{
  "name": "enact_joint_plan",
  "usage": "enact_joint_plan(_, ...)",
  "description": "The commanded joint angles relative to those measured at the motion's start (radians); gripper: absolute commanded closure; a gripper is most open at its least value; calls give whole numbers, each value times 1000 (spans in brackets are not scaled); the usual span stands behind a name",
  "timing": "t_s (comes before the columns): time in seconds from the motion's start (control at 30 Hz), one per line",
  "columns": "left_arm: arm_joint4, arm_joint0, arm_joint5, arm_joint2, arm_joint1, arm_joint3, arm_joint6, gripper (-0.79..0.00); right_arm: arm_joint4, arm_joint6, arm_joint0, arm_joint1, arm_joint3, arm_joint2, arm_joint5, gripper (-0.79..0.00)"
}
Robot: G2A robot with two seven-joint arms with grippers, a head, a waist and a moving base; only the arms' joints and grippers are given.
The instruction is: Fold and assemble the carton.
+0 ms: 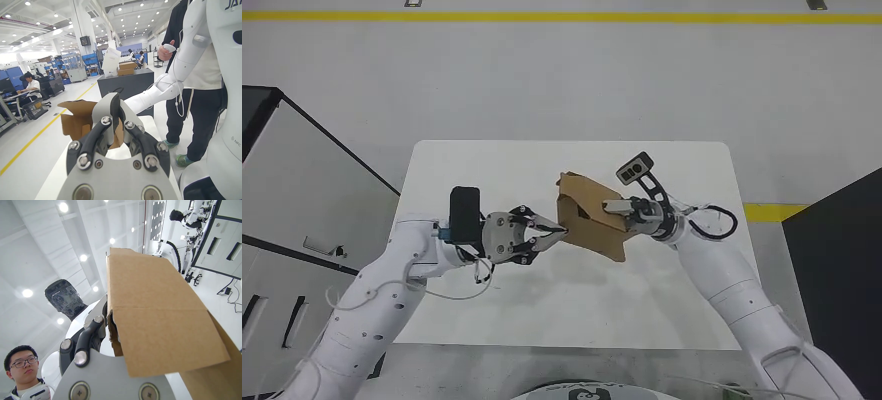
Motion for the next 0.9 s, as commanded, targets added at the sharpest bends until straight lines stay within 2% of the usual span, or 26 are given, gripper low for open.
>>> enact_joint_plan(0.0,3,1,3,0,-1,3,-3,0,4,11,-3,-1,-8,2,-5,0)
enact_joint_plan(0.33,-4,7,0,6,-1,1,-24,0,-2,22,-17,-1,-55,3,-32,0)
enact_joint_plan(0.87,-9,18,0,6,19,-4,-32,0,-32,22,-18,6,-70,-5,-22,0)
